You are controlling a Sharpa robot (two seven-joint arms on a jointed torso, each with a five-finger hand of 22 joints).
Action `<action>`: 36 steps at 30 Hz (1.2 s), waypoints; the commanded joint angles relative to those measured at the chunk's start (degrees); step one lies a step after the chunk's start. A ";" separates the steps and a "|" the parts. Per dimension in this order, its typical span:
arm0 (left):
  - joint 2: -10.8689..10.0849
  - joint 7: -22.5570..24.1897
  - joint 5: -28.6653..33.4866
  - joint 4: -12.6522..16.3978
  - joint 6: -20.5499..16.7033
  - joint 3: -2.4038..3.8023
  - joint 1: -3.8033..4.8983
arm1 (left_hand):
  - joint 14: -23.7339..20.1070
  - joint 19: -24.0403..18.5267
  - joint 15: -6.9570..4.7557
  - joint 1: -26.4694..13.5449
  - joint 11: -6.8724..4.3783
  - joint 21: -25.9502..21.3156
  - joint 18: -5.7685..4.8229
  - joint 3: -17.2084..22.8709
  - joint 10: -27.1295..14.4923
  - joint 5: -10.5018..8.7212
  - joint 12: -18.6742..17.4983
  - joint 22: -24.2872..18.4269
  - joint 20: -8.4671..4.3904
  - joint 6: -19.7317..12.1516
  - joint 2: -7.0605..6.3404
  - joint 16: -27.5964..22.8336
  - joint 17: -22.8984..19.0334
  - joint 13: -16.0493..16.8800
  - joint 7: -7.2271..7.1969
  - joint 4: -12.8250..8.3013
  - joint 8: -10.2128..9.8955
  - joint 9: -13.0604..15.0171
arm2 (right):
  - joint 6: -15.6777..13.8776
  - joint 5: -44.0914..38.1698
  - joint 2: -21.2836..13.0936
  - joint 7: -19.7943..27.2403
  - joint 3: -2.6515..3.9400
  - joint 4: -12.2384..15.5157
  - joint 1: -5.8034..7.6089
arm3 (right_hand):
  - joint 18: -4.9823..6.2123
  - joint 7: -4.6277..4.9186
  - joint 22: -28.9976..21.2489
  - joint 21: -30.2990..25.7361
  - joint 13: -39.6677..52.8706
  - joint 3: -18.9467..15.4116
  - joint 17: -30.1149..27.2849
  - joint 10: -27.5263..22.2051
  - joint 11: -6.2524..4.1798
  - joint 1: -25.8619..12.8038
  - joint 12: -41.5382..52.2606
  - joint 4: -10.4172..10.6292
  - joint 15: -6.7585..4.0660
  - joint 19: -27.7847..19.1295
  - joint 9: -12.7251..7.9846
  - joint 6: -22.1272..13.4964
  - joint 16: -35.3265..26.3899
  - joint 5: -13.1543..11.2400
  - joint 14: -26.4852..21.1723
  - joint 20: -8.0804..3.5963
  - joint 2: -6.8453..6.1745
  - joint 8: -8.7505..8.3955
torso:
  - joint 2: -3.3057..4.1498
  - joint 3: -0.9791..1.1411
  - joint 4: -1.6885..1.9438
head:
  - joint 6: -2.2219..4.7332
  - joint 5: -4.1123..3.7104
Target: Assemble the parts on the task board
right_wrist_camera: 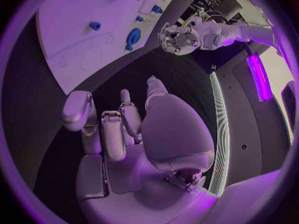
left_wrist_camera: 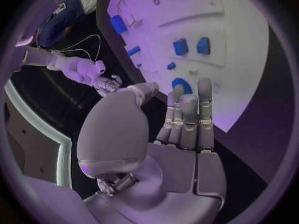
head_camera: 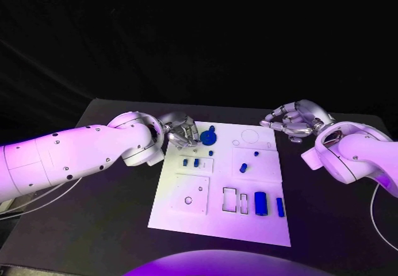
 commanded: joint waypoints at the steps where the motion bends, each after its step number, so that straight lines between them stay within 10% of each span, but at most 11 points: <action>1: 1.22 14.14 -8.85 -0.30 -5.85 -0.30 -0.01 | -2.47 -0.57 0.43 2.94 0.41 -3.32 0.85 -0.07 0.63 -0.23 -7.17 -2.15 0.45 1.73 -0.72 -5.20 -4.50 -5.20 0.26 -1.38 -4.62 -3.34 | -0.23 0.05 0.06 0.97 0.00 -0.05 -0.02 | 1.38 0.06 -1.73 -2.46 -2.64 -0.25 0.11 -2.37 -0.03 -0.04 -2.48 -0.15 0.44 -1.45 -0.16 -0.62 -1.19 0.01 2.67 0.10 0.39 0.41 | 0.10 -0.15 0.00 | 0.28 -0.27; 9: 5.34 19.01 -20.58 -3.60 -3.47 -1.74 -0.06 | -2.46 0.15 0.35 5.34 0.81 -6.34 0.70 -3.16 2.18 -0.33 -16.72 -4.17 0.67 4.11 -0.61 -8.88 -7.52 -11.97 -0.24 -3.55 -10.65 -7.31 | -0.66 1.19 0.22 3.30 -0.02 -0.33 -0.02 | 4.21 0.14 -14.26 -19.60 -15.79 -0.42 -11.37 -10.76 -0.08 1.51 -13.89 -0.14 0.31 -8.55 -0.42 -1.85 -8.09 -0.01 -0.37 0.09 0.49 1.18 | 0.05 -0.18 -0.01 | 0.71 -0.76; 15: 7.92 19.63 -26.70 -6.30 -1.67 -2.34 -0.11 | -1.37 0.88 0.17 5.49 0.64 -5.74 0.69 -3.99 3.69 -0.40 -18.41 -3.80 0.47 6.06 -0.46 -7.54 -7.30 -13.38 -0.62 -3.87 -12.58 -8.32 | -0.60 3.52 0.50 6.58 -0.10 -0.62 -0.02 | 5.15 0.69 -24.88 -34.48 -32.44 0.12 -40.51 -19.04 0.48 4.17 -28.77 -0.14 0.90 -13.41 -0.36 -3.70 -32.75 0.01 -9.43 0.82 1.06 2.75 | 0.18 -0.17 -0.03 | 0.83 -0.89; 36: 11.44 15.01 -34.01 -11.54 6.10 -2.66 -0.15 | -0.49 2.10 0.44 5.42 0.86 -4.64 0.67 -9.03 3.64 -0.35 -20.35 -3.03 0.74 8.37 -0.11 -1.92 -5.92 -14.94 -0.55 -2.77 -15.68 -9.50 | -0.22 8.00 0.76 11.65 -0.16 -1.08 -0.02 | 5.12 4.04 -41.82 -53.42 -59.05 3.27 -48.77 -22.14 4.59 6.75 -48.79 -0.31 5.81 -19.68 -2.59 -5.50 -65.48 0.03 -17.60 5.96 0.75 2.92 | 0.02 -0.08 0.03 | 0.56 -1.35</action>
